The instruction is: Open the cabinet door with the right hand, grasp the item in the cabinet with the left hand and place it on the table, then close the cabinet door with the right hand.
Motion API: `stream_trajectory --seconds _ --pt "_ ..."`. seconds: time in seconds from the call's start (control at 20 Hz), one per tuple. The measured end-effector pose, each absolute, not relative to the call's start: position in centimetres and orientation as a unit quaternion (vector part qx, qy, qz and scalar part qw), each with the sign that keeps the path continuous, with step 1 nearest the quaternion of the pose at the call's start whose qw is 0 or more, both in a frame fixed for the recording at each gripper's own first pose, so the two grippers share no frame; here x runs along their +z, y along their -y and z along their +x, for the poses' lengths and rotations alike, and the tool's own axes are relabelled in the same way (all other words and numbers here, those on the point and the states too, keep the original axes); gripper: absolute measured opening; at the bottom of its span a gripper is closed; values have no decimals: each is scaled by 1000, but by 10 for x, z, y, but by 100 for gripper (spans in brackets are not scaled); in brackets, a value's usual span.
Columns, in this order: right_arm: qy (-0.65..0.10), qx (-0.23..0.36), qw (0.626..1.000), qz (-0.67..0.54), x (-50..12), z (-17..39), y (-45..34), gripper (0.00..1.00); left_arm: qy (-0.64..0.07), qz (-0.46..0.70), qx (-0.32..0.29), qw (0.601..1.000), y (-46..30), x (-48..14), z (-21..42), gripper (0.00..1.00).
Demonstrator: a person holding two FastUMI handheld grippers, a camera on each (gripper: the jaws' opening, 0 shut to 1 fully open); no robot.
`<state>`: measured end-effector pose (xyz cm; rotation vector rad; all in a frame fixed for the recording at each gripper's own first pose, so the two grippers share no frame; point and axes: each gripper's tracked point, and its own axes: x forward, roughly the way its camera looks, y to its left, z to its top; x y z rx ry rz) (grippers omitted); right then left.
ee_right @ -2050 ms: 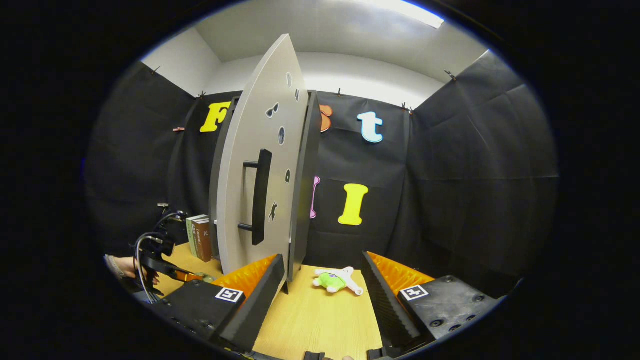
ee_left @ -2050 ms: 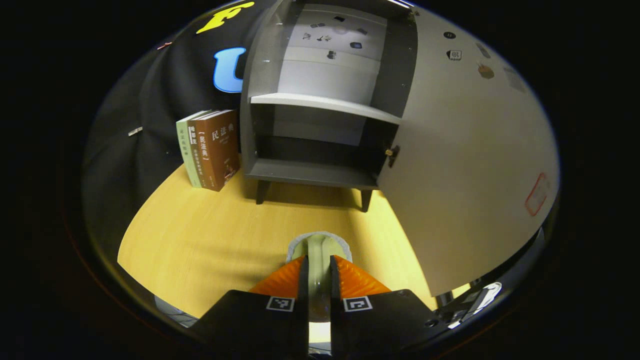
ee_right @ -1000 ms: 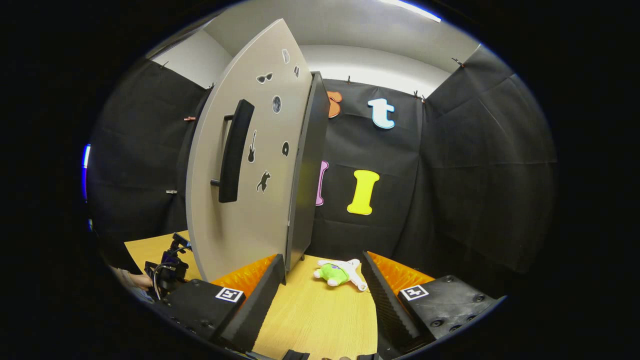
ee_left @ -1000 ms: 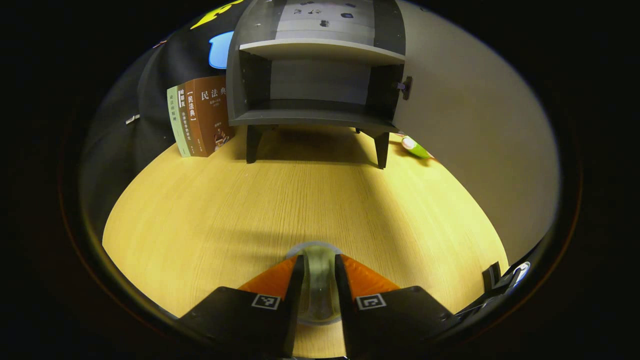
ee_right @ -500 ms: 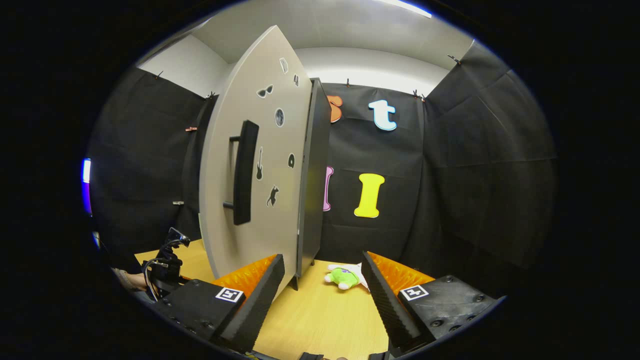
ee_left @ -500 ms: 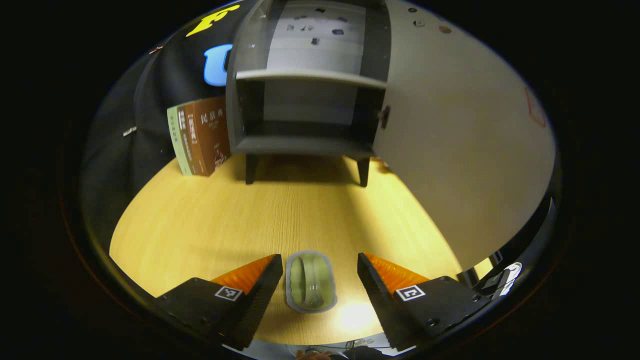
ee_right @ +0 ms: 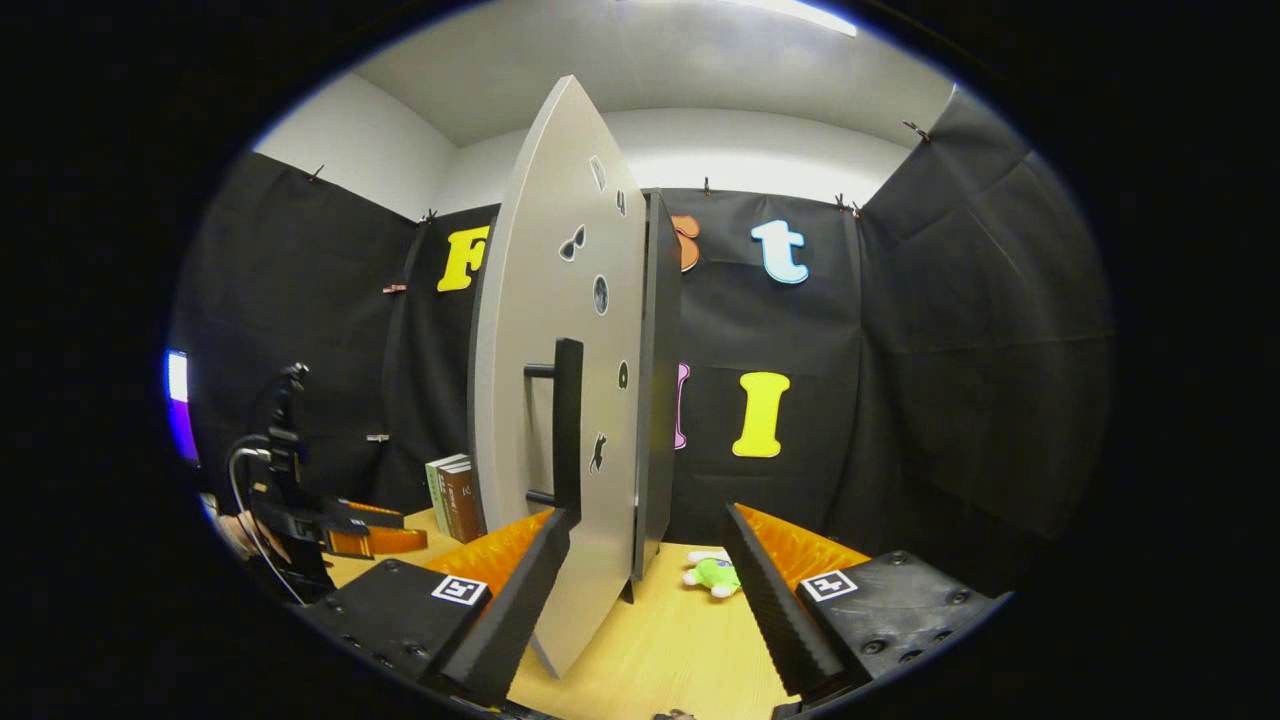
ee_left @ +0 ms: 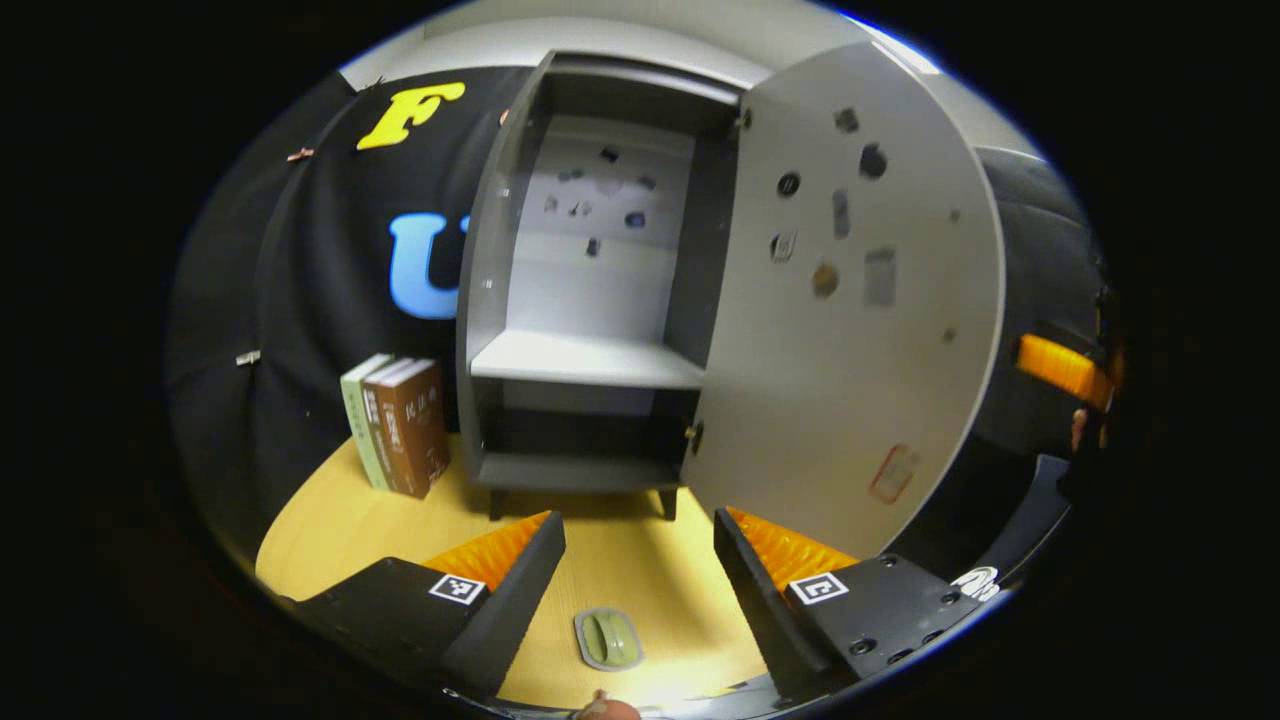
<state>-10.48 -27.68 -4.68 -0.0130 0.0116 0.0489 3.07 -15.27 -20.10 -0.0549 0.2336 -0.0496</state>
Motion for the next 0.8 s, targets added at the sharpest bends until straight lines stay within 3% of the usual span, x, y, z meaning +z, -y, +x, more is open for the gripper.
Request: stream_trajectory --seconds 0.1,0.4,0.8 --pt "11 30 999 -1 -33 -104 265 98 -100 13 -29 994 147 -170 19 92" --pt "5 55 998 -1 -34 -78 258 98 -55 10 -26 998 148 -109 12 95" --pt "-10 156 988 13 -48 -46 229 95 -31 -11 29 999 138 -86 27 95"
